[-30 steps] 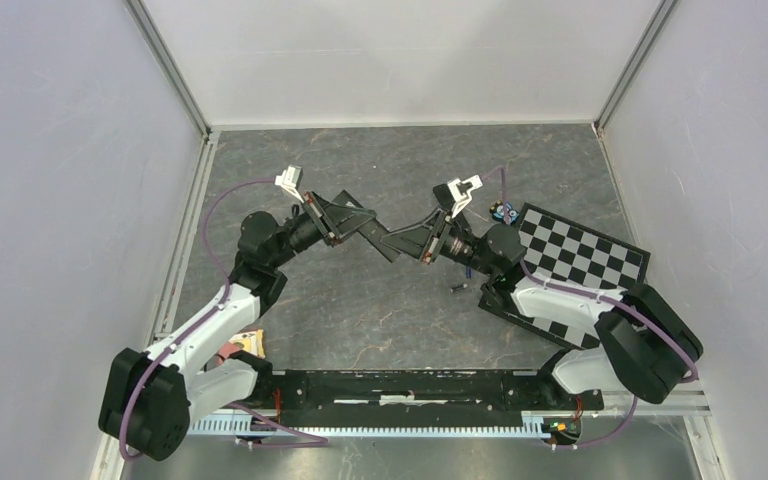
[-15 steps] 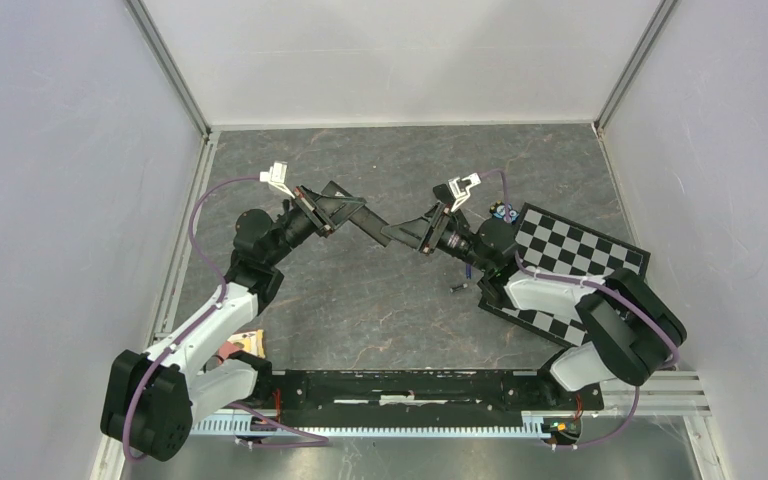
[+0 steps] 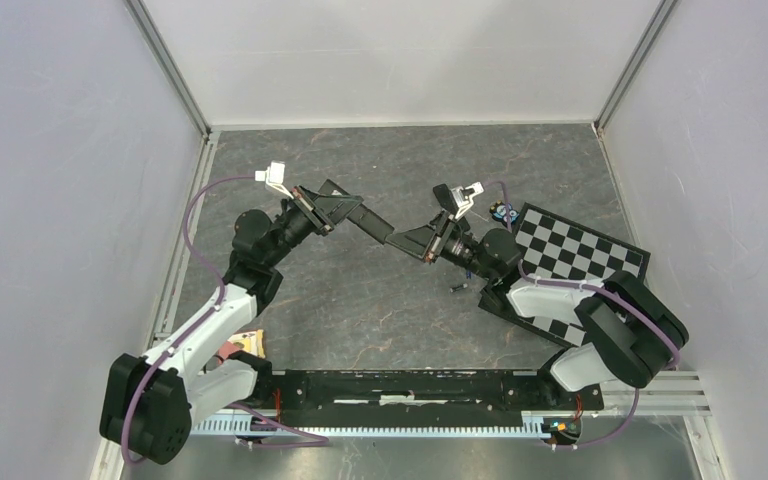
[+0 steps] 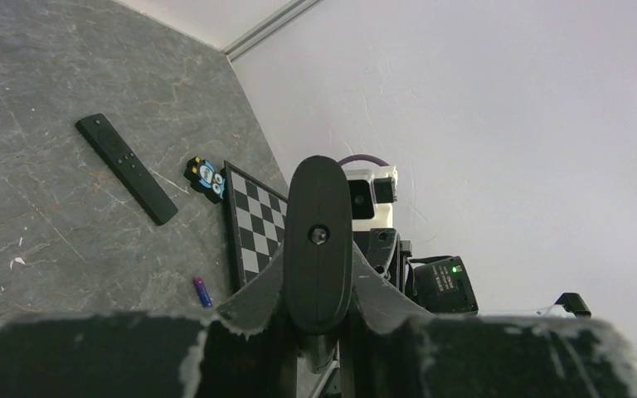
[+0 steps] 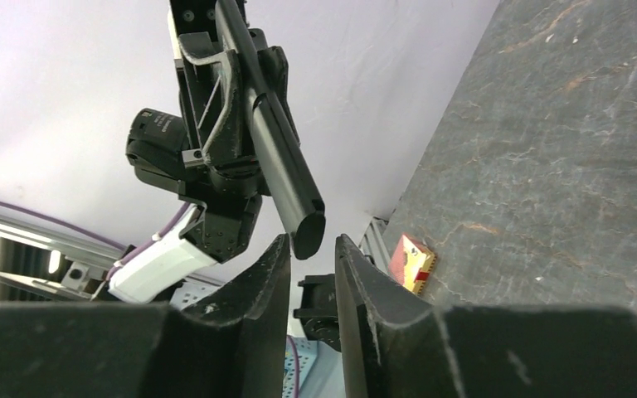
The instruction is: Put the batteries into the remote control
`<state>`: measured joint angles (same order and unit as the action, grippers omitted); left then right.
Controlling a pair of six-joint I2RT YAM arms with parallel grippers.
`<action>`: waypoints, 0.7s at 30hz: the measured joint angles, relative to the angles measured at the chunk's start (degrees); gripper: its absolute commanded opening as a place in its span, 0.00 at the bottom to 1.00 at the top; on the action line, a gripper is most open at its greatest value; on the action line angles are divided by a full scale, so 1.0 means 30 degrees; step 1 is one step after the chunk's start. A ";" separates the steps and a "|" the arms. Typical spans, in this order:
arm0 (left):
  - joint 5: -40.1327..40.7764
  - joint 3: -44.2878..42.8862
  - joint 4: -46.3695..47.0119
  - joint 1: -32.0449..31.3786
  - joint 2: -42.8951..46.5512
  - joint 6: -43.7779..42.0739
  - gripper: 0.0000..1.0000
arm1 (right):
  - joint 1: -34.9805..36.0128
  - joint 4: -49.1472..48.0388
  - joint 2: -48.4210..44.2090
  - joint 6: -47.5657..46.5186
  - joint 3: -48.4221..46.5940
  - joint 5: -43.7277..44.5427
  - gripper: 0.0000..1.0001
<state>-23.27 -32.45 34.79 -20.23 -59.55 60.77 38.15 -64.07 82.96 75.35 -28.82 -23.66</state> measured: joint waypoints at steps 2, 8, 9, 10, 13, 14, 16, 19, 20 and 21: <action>0.0153 0.0000 0.0000 -0.0015 0.0095 -0.0036 0.02 | 0.0022 -0.0481 0.0015 0.0401 0.0153 0.0000 0.37; 0.0226 0.0000 -0.0160 -0.0051 0.0153 -0.0095 0.02 | 0.0073 -0.0903 0.0109 0.0750 0.0168 0.0022 0.64; 0.0219 0.0000 -0.0211 -0.0051 0.0153 -0.0095 0.02 | 0.0095 -0.0889 0.0138 0.0699 0.0168 0.0051 0.66; 0.0226 0.0000 -0.0248 -0.0051 0.0153 -0.0095 0.02 | 0.0117 -0.0867 0.0175 0.0656 0.0168 0.0073 0.66; 0.0219 0.0000 -0.0335 -0.0051 0.0153 -0.0095 0.02 | 0.0160 -0.0699 0.0372 0.0517 -0.0036 0.0117 0.62; 0.0219 0.0000 -0.0342 -0.0051 0.0153 -0.0095 0.02 | 0.0168 -0.0663 0.0503 0.0503 -0.0168 0.0124 0.58; 0.0219 0.0000 -0.0342 -0.0051 0.0153 -0.0095 0.02 | 0.0211 -0.0619 0.0772 0.0452 -0.0415 0.0131 0.48; 0.0211 0.0000 -0.0350 -0.0051 0.0153 -0.0095 0.02 | 0.0255 -0.0619 0.1042 0.0503 -0.0539 0.0189 0.34; 0.0204 0.0000 -0.0379 -0.0051 0.0153 -0.0109 0.02 | 0.0255 -0.0634 0.1078 0.0627 -0.0539 0.0255 0.31; 0.0204 0.0000 -0.0459 -0.0051 0.0146 -0.0124 0.02 | 0.0262 -0.0670 0.1086 0.0641 -0.0539 0.0299 0.29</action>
<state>-22.65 -32.45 33.41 -20.38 -59.11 60.40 38.94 -66.08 86.21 77.28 -30.44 -22.76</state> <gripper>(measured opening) 0.233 0.363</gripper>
